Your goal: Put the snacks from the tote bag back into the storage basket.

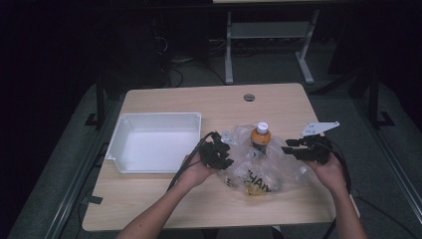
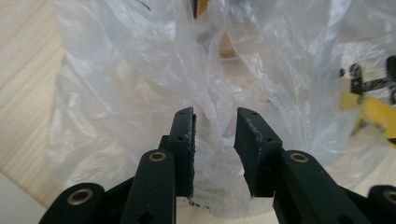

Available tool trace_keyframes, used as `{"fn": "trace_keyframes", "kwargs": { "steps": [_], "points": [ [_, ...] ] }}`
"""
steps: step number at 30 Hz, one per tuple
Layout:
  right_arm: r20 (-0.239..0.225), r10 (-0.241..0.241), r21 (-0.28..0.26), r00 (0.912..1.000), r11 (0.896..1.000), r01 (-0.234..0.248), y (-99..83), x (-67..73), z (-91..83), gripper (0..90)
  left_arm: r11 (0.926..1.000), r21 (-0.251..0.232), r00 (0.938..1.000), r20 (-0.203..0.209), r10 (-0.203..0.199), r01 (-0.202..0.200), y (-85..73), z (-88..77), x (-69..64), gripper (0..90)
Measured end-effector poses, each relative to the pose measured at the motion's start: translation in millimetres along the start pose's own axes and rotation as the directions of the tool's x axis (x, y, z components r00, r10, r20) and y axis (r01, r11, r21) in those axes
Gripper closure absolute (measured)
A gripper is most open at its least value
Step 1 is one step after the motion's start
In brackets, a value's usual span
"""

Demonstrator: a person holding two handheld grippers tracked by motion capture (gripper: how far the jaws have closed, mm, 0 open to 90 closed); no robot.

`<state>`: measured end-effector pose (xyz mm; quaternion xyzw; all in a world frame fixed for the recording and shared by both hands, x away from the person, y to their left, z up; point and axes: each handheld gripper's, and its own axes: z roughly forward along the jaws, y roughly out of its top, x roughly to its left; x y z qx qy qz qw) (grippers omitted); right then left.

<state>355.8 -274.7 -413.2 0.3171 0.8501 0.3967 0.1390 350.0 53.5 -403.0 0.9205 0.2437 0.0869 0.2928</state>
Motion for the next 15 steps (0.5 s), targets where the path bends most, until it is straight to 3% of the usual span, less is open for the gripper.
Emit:
{"fn": "trace_keyframes", "kwargs": {
  "steps": [5, 10, 15],
  "points": [
    [-0.11, -0.077, -0.056, 0.991, 0.996, 0.071, 6.1, 19.2, -13.3, 58.4, 0.9994, -0.035, 0.9999, 0.015, 0.008, -0.008, 2.3, -9.2, 2.8, 64.3],
    [-0.215, -0.137, -0.071, 0.9671, 0.99, 0.124, 11.8, 34.7, -13.9, 56.8, 0.9973, -0.07, 0.9989, 0.039, 0.024, -0.021, 8.1, -17.2, 3.0, 62.5],
    [-0.213, -0.171, -0.047, 0.962, 0.985, 0.165, 13.7, 49.7, 5.8, 61.3, 0.9944, -0.101, 0.9947, 0.093, 0.043, -0.034, 16.3, -19.9, -2.5, 57.7]
  ]
}}
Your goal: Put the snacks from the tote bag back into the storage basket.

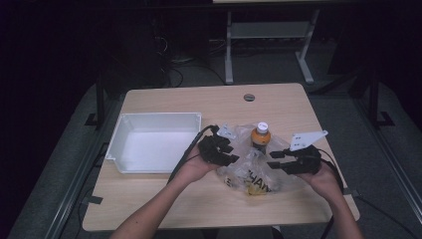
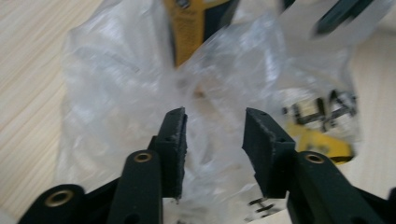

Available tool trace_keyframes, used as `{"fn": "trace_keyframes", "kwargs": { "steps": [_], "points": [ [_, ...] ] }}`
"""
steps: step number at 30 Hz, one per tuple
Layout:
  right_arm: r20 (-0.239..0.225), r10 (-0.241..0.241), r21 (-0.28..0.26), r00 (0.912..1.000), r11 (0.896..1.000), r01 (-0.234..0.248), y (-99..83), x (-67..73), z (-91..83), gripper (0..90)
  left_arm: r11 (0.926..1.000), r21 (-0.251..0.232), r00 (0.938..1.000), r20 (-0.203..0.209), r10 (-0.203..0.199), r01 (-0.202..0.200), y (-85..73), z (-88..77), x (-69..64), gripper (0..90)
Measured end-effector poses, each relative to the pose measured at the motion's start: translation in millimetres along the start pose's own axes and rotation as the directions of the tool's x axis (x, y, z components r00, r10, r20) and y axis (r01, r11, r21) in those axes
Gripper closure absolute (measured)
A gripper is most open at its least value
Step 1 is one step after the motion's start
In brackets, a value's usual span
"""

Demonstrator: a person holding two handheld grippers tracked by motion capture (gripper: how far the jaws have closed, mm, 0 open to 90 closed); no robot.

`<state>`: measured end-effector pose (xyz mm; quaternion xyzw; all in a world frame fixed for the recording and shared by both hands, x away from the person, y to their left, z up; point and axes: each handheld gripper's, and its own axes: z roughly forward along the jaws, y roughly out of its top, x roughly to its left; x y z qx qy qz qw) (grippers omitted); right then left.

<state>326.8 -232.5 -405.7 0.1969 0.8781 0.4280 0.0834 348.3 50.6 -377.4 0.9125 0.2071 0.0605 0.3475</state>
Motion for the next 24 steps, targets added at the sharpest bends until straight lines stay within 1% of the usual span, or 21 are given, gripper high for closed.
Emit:
{"fn": "trace_keyframes", "kwargs": {
  "steps": [1, 2, 3, 4, 6, 7, 9, 11, 12, 13, 14, 15, 16, 17, 18, 19, 20, 21, 22, 23, 24],
  "points": [
    [-0.006, 0.002, 0.013, 1.0, 1.0, -0.002, 0.4, 0.7, 6.1, 63.4, 1.0, 0.003, 0.9999, 0.014, 0.006, -0.006, 1.6, 0.3, -1.6, 56.4],
    [-0.021, 0.002, 0.03, 0.9998, 1.0, -0.002, 0.4, 1.0, 12.3, 65.6, 0.9997, -0.004, 0.9996, 0.017, 0.023, -0.023, 2.8, 1.1, -2.8, 55.5],
    [-0.018, -0.003, 0.051, 0.9998, 0.999, 0.004, 0.2, 1.5, 18.3, 68.0, 0.9996, -0.016, 0.9996, 0.02, 0.022, -0.022, 4.0, 2.2, -4.6, 53.7],
    [-0.017, -0.01, 0.069, 0.9998, 0.998, 0.011, -0.6, 1.0, 23.7, 71.2, 0.9996, -0.017, 0.9991, 0.034, 0.023, -0.023, 5.3, 3.0, -5.5, 51.7],
    [-0.039, 0.01, 0.085, 0.9992, 0.996, -0.007, -2.0, -0.8, 32.3, 76.4, 0.9994, -0.027, 0.9984, 0.051, 0.025, -0.024, 7.7, 5.5, -8.4, 49.5],
    [-0.05, 0.019, 0.094, 0.9986, 0.995, -0.015, -2.5, -1.9, 35.7, 80.0, 0.999, -0.025, 0.998, 0.05, 0.039, -0.038, 9.1, 7.0, -9.2, 47.8],
    [-0.064, 0.03, 0.097, 0.9975, 0.995, -0.024, -2.9, -2.2, 40.0, 82.8, 0.9991, -0.027, 0.9965, 0.076, 0.033, -0.031, 11.3, 11.3, -11.7, 44.0],
    [-0.071, 0.033, 0.102, 0.9969, 0.994, -0.026, -2.9, -2.2, 42.8, 84.9, 0.9989, -0.028, 0.9967, 0.071, 0.038, -0.036, 12.9, 17.0, -14.8, 42.8],
    [-0.075, 0.031, 0.103, 0.9967, 0.994, -0.023, -3.3, -2.5, 44.0, 85.6, 0.9991, -0.019, 0.9973, 0.061, 0.04, -0.039, 13.5, 20.3, -16.7, 42.4],
    [-0.081, 0.034, 0.105, 0.9961, 0.994, -0.026, -4.1, -3.3, 45.3, 86.2, 0.9981, 0.001, 0.9974, 0.037, 0.061, -0.061, 14.0, 23.8, -17.3, 43.1],
    [-0.086, 0.042, 0.115, 0.9954, 0.993, -0.032, -5.2, -3.8, 46.6, 86.8, 0.9975, 0.025, 0.9977, 0.01, 0.066, -0.067, 14.1, 29.9, -18.4, 46.2],
    [-0.09, 0.04, 0.124, 0.9951, 0.992, -0.029, -6.9, -5.1, 48.6, 87.0, 0.9966, 0.056, 0.9981, -0.009, 0.061, -0.06, 13.6, 35.8, -18.8, 51.4],
    [-0.1, 0.054, 0.134, 0.9935, 0.99, -0.041, -8.0, -4.7, 50.3, 87.0, 0.996, 0.071, 0.9981, -0.024, 0.057, -0.055, 12.8, 39.5, -18.4, 59.4],
    [-0.097, 0.052, 0.143, 0.9939, 0.989, -0.037, -8.6, -4.7, 51.2, 87.0, 0.9957, 0.081, 0.9985, -0.031, 0.046, -0.043, 11.9, 43.5, -18.1, 67.7],
    [-0.095, 0.045, 0.147, 0.9944, 0.989, -0.031, -9.4, -4.6, 52.0, 87.0, 0.9954, 0.091, 0.9992, -0.023, 0.031, -0.029, 10.4, 48.8, -17.6, 72.7],
    [-0.092, 0.047, 0.147, 0.9947, 0.989, -0.033, -10.6, -3.3, 52.3, 87.0, 0.9942, 0.103, 0.9991, -0.028, 0.033, -0.03, 9.1, 53.9, -17.0, 77.1],
    [-0.093, 0.045, 0.145, 0.9946, 0.989, -0.031, -12.6, -3.6, 52.8, 87.2, 0.9934, 0.113, 0.9989, -0.041, 0.023, -0.018, 7.5, 58.7, -17.7, 80.5],
    [-0.1, 0.061, 0.155, 0.9932, 0.987, -0.045, -14.3, -4.4, 53.6, 87.2, 0.992, 0.125, 0.9986, -0.048, 0.021, -0.015, 6.1, 62.7, -17.7, 83.4],
    [-0.097, 0.063, 0.162, 0.9933, 0.986, -0.047, -16.2, -5.1, 53.7, 87.3, 0.9906, 0.137, 0.9987, -0.048, 0.019, -0.012, 4.0, 66.7, -16.8, 84.5],
    [-0.098, 0.063, 0.172, 0.9932, 0.984, -0.045, -17.8, -6.7, 53.5, 87.4, 0.9911, 0.133, 0.9985, -0.053, 0.008, -0.001, 2.0, 69.7, -16.6, 85.7],
    [-0.098, 0.067, 0.172, 0.993, 0.984, -0.049, -18.4, -7.1, 52.6, 87.5, 0.9899, 0.142, 0.9979, -0.062, 0.015, -0.006, 0.1, 71.8, -16.1, 86.4]
  ]
}}
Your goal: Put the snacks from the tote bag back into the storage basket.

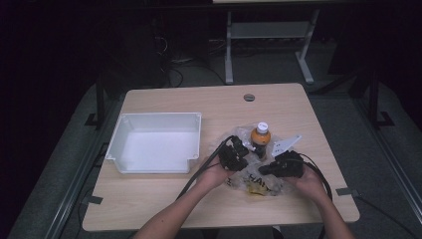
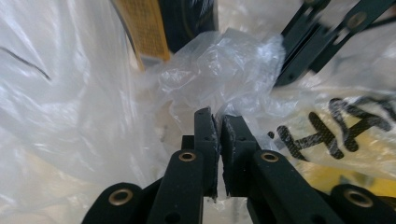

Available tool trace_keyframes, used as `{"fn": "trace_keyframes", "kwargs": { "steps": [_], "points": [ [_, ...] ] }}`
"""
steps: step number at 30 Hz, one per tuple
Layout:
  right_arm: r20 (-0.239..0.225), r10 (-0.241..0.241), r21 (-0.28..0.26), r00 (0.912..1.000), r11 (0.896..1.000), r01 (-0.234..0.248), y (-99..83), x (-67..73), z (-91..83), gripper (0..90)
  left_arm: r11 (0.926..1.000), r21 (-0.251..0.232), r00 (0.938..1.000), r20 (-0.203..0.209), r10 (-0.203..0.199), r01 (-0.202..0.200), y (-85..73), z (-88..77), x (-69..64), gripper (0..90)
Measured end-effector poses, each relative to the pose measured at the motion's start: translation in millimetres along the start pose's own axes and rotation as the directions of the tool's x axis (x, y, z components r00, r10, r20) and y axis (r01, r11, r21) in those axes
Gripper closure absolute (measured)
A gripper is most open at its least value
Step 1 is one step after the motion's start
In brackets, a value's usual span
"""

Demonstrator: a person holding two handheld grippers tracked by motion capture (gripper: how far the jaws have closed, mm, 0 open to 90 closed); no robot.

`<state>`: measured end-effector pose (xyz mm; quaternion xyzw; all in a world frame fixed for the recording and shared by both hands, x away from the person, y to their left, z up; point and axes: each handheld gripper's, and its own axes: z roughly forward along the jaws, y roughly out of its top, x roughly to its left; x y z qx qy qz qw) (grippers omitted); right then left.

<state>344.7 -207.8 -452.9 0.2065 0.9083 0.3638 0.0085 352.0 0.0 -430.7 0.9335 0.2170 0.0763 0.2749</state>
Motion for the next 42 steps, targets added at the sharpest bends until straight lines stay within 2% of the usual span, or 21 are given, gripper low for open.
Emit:
{"fn": "trace_keyframes", "kwargs": {
  "steps": [3, 6, 9, 13, 17, 18, 25, 32, 36, 39, 42],
  "points": [
    [0.005, 0.001, -0.004, 1.0, 1.0, -0.001, -1.2, -0.3, -1.8, 88.7, 0.9997, 0.026, 1.0, -0.006, -0.001, 0.001, -6.3, 5.3, 0.8, 88.3],
    [0.012, 0.002, 0.012, 0.9999, 1.0, -0.002, -2.7, -1.0, -1.3, 89.2, 0.9994, 0.032, 0.9998, -0.006, -0.017, 0.017, -12.5, 7.5, 2.1, 89.3],
    [0.018, 0.005, 0.024, 0.9998, 1.0, -0.005, -4.6, -0.9, -1.0, 89.5, 0.9981, 0.049, 0.9992, 0.015, -0.038, 0.037, -19.5, 9.0, 4.2, 89.2],
    [0.023, 0.017, 0.043, 0.9996, 0.999, -0.018, -9.4, -1.8, -0.7, 89.6, 0.9978, 0.032, 0.9983, 0.007, -0.058, 0.057, -26.0, 7.3, 4.6, 89.2],
    [0.021, 0.04, 0.053, 0.999, 0.998, -0.041, -14.1, -3.8, -1.2, 89.7, 0.9985, 0.036, 0.9992, -0.003, -0.041, 0.041, -29.3, 4.9, 4.8, 89.2],
    [0.026, 0.04, 0.056, 0.9989, 0.998, -0.041, -15.3, -4.5, -1.2, 89.7, 0.9984, 0.03, 0.9989, -0.003, -0.048, 0.048, -30.6, 4.5, 4.7, 89.2],
    [0.022, 0.06, 0.046, 0.9979, 0.997, -0.061, -21.2, -7.4, -5.4, 89.7, 0.9982, 0.025, 0.9984, -0.015, -0.054, 0.055, -36.6, 1.0, 4.5, 89.2],
    [0.029, 0.082, 0.046, 0.9962, 0.995, -0.083, -28.1, -9.7, -11.9, 89.7, 0.9974, 0.013, 0.9975, -0.009, -0.07, 0.07, -39.7, -0.1, 6.6, 88.7],
    [0.031, 0.072, 0.047, 0.9969, 0.996, -0.074, -27.5, -8.4, -11.9, 89.4, 0.9968, 0.008, 0.9969, 0.003, -0.079, 0.079, -39.4, -1.2, 6.9, 83.2],
    [0.047, 0.051, 0.043, 0.9976, 0.998, -0.053, -23.8, -3.9, -14.3, 88.0, 0.9944, -0.003, 0.9931, 0.051, -0.105, 0.106, -38.8, -5.2, 8.9, 77.3],
    [0.053, 0.04, 0.014, 0.9978, 0.999, -0.041, -19.5, 0.0, -21.0, 86.7, 0.9941, -0.027, 0.9932, 0.052, -0.104, 0.105, -36.9, -14.2, 7.9, 74.4]
  ]
}}
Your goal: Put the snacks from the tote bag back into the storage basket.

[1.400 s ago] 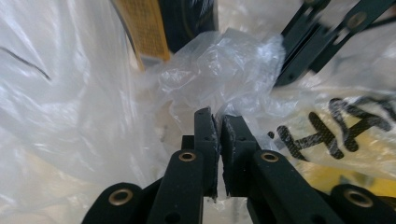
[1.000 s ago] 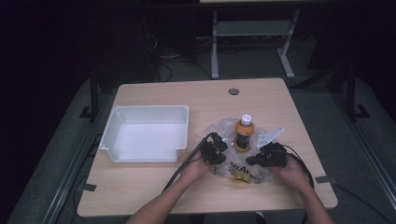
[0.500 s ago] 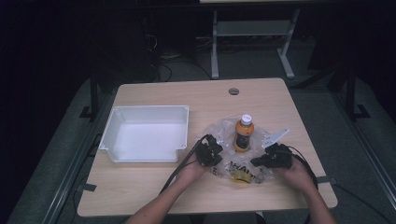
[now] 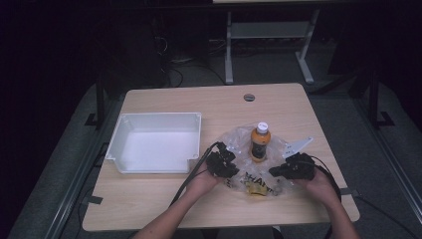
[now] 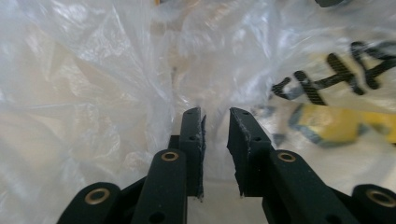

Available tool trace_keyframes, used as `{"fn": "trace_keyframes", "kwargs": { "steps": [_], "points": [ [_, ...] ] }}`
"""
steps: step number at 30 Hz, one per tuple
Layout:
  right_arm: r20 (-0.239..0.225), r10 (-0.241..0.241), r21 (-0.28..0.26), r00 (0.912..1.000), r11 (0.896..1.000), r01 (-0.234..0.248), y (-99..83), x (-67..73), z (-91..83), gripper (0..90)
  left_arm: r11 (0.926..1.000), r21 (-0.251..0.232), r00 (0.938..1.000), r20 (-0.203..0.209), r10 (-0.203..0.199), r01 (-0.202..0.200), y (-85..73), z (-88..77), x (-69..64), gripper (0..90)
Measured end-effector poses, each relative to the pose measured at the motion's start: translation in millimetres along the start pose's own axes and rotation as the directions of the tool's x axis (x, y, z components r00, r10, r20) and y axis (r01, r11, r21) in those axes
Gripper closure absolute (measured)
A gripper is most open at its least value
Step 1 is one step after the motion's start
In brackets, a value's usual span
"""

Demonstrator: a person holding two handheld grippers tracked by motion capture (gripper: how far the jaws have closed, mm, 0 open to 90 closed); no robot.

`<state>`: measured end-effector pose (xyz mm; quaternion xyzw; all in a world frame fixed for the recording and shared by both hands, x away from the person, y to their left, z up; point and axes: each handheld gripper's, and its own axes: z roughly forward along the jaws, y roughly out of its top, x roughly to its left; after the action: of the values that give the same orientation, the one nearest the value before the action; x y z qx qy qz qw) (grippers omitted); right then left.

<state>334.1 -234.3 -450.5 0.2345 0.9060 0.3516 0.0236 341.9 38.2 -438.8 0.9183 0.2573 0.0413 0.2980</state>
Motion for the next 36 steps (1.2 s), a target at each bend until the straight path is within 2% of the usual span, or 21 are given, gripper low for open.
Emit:
{"fn": "trace_keyframes", "kwargs": {
  "steps": [4, 9, 14, 17, 18, 20, 22, 23, 25, 30, 31, 33, 36],
  "points": [
    [0.016, -0.012, -0.039, 0.9998, 0.999, 0.013, 2.3, 5.4, -12.6, 84.6, 0.9995, -0.031, 1.0, 0.006, 0.004, -0.004, 3.4, -14.4, -3.9, 71.6],
    [0.022, -0.007, -0.084, 0.9997, 0.996, 0.009, 3.1, 8.9, -20.8, 80.7, 0.9985, -0.043, 0.9993, 0.013, 0.036, -0.035, 7.6, -32.3, -7.9, 68.1],
    [0.051, -0.008, -0.098, 0.9987, 0.995, 0.013, -0.1, 16.0, -29.4, 74.9, 0.9962, -0.06, 0.9978, 0.019, 0.064, -0.063, 12.3, -45.7, -6.0, 65.4],
    [0.076, 0.005, -0.115, 0.9971, 0.993, 0.003, -4.3, 19.2, -38.1, 71.2, 0.9945, -0.075, 0.9969, 0.023, 0.075, -0.074, 15.6, -48.6, -4.6, 63.5],
    [0.081, 0.008, -0.123, 0.9967, 0.992, 0.002, -5.2, 19.3, -40.1, 70.7, 0.9926, -0.072, 0.9948, 0.022, 0.099, -0.097, 17.5, -50.2, -3.0, 62.9],
    [0.1, 0.021, -0.139, 0.9948, 0.99, -0.007, -6.8, 18.1, -46.4, 66.6, 0.9911, -0.082, 0.9939, 0.028, 0.107, -0.105, 19.5, -51.5, -2.4, 61.4],
    [0.095, 0.036, -0.157, 0.9948, 0.987, -0.02, -7.6, 16.7, -49.9, 64.3, 0.99, -0.084, 0.9928, 0.026, 0.117, -0.114, 21.4, -52.1, -1.8, 60.8],
    [0.098, 0.037, -0.161, 0.9945, 0.987, -0.021, -8.0, 16.3, -50.9, 62.7, 0.9878, -0.077, 0.9902, 0.024, 0.138, -0.136, 23.0, -53.1, -0.2, 60.4],
    [0.105, 0.04, -0.161, 0.9937, 0.987, -0.022, -8.9, 15.5, -52.7, 60.5, 0.9875, -0.087, 0.9905, 0.03, 0.134, -0.131, 25.8, -53.9, 0.5, 58.9],
    [0.113, 0.047, -0.171, 0.9925, 0.985, -0.027, -10.0, 14.3, -55.6, 54.9, 0.9831, -0.082, 0.985, 0.042, 0.167, -0.164, 33.7, -58.3, 8.0, 55.7],
    [0.117, 0.046, -0.173, 0.992, 0.985, -0.025, -10.2, 13.8, -56.9, 53.9, 0.9834, -0.095, 0.9859, 0.049, 0.16, -0.155, 34.7, -58.5, 8.7, 54.8],
    [0.121, 0.05, -0.184, 0.9914, 0.982, -0.027, -10.8, 13.4, -60.0, 51.5, 0.9798, -0.085, 0.9819, 0.041, 0.185, -0.181, 38.8, -60.9, 12.2, 53.7],
    [0.145, 0.056, -0.213, 0.9879, 0.977, -0.024, -12.1, 12.4, -66.9, 48.8, 0.9766, -0.095, 0.9798, 0.034, 0.197, -0.193, 42.1, -61.9, 15.1, 49.8]
  ]
}}
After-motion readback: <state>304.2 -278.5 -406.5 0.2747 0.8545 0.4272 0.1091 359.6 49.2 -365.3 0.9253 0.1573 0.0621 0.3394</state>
